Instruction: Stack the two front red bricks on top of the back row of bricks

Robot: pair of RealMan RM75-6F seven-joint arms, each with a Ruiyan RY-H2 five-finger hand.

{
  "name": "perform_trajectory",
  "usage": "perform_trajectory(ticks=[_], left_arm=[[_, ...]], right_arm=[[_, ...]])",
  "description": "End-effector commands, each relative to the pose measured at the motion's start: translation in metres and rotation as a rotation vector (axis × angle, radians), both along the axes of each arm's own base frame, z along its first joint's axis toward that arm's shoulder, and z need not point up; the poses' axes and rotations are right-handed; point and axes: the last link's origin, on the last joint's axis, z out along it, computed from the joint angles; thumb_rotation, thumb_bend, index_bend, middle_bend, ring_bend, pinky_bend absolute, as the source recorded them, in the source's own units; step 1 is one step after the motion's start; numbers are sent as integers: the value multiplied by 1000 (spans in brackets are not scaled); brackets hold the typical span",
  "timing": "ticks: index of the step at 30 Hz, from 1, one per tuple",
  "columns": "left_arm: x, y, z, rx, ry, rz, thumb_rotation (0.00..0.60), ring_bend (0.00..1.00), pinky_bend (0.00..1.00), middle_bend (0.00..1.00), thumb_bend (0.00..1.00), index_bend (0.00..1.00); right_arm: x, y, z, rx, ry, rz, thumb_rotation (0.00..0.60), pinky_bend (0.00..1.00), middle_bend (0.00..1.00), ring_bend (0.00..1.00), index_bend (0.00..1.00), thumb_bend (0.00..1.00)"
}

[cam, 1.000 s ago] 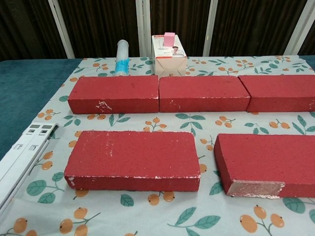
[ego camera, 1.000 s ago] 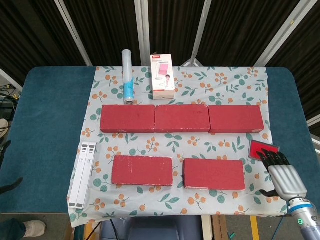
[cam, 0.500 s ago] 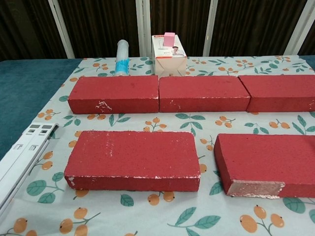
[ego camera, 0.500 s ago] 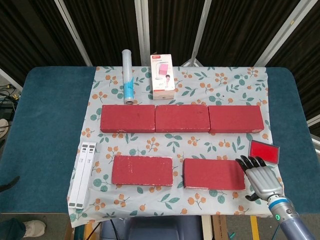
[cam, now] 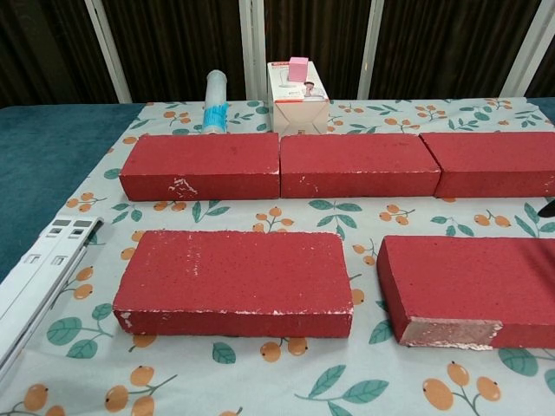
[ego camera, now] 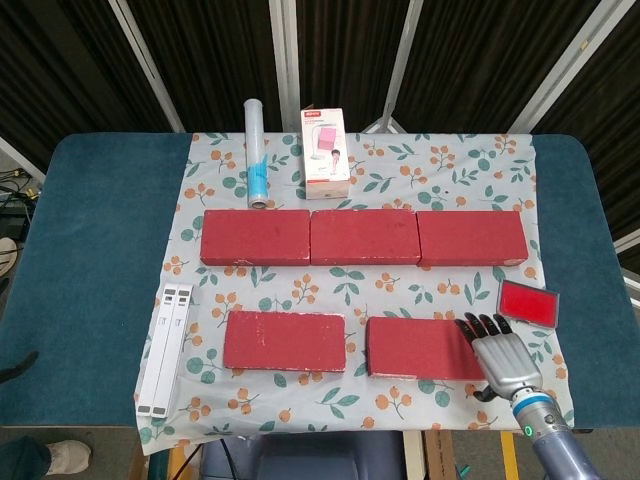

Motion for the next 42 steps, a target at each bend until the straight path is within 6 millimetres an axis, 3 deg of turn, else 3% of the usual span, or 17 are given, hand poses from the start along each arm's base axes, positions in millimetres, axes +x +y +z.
perform_trajectory(ticks=[1, 23, 42], left_arm=[[-1, 0, 0, 2, 0, 2, 600, 0, 133, 0, 0, 51], [-4, 4, 0, 2, 4, 13, 600, 0, 132, 0, 0, 51], [-4, 5, -1, 2, 2, 19, 600, 0, 130, 0, 0, 51]], right_arm=[[2, -3, -6, 0, -4, -12, 600, 0, 0, 0, 0, 82], [17, -24, -46, -19, -65, -166, 600, 0, 0, 0, 0, 74], [18, -24, -58, -38, -38, -152, 600, 0, 0, 0, 0, 73]])
